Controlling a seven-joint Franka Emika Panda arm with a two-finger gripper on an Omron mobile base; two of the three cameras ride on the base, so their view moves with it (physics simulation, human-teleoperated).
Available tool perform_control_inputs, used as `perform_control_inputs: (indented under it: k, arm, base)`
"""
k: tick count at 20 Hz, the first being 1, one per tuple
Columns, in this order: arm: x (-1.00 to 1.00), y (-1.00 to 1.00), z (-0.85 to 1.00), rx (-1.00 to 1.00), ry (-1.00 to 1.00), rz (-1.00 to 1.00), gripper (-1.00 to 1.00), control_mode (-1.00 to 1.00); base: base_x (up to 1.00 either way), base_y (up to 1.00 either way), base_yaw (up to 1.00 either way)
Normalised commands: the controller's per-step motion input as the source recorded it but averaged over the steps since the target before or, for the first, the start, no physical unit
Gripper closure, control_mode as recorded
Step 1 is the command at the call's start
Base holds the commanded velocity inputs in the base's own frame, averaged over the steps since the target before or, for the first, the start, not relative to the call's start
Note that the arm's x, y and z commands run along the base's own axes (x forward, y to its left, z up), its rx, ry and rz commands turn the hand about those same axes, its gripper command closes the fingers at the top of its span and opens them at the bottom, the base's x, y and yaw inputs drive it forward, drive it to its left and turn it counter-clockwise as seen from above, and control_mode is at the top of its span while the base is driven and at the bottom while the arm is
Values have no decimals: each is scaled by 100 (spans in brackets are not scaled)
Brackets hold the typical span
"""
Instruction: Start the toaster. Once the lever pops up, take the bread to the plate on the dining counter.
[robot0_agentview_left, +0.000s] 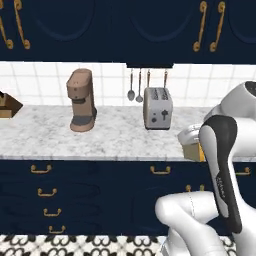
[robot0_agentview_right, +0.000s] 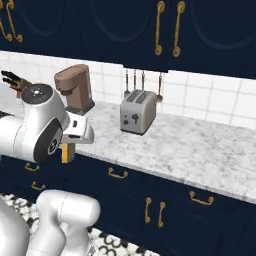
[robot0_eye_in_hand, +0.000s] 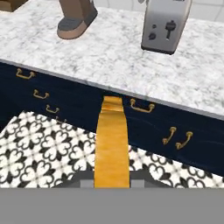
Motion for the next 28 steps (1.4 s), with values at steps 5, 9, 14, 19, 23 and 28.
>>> perform_control_inputs:
  k: [5,9,14,19,23,28]
  arm:
    - [0,0,0,0,0,0,100,100]
    - [0,0,0,0,0,0,100,100]
    - [0,0,0,0,0,0,100,100]
    - [0,0,0,0,0,0,100,100]
    - [0,0,0,0,0,0,100,100]
    - [0,0,0,0,0,0,100,100]
  base:
    - [3,0,99]
    - [7,0,100]
    - [7,0,100]
    - [0,16,99]
    - [0,26,95]
    - [0,46,87]
